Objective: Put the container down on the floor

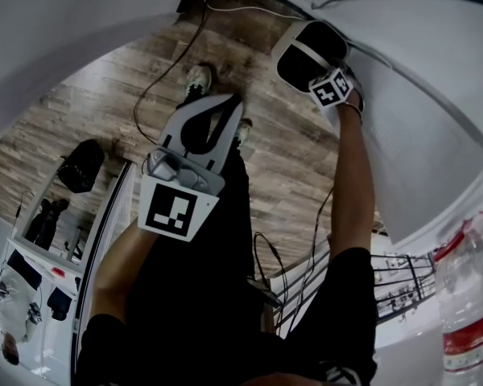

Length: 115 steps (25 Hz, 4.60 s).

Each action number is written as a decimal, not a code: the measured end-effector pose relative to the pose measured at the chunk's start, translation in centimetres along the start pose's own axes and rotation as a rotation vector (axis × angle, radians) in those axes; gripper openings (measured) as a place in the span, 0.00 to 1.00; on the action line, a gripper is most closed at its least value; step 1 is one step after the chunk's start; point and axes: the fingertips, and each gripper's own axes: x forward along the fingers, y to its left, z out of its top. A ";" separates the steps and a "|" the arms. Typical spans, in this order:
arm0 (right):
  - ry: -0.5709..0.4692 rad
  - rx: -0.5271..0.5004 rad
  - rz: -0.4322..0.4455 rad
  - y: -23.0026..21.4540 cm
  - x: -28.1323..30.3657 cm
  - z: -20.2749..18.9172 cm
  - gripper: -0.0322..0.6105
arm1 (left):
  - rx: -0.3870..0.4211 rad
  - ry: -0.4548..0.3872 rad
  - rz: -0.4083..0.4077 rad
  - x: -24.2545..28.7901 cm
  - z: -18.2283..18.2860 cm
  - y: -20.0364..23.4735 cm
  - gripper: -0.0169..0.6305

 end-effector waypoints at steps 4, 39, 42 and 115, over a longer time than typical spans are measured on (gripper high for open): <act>-0.002 -0.004 -0.010 -0.1 -0.3 -0.1 0.32 | 0.003 -0.002 -0.008 0.2 0.0 -0.2 0.07; -0.250 0.581 -0.090 1.4 -25.1 0.6 0.32 | -0.036 -0.139 -0.041 -9.3 13.1 -5.8 0.07; -0.341 0.712 -0.077 2.4 -29.3 1.4 0.30 | -0.019 -0.138 -0.066 -10.2 14.7 -7.2 0.07; -1.051 1.111 -0.317 10.9 -69.3 -0.5 0.10 | 0.171 -0.235 -0.258 -18.3 25.5 -20.5 0.07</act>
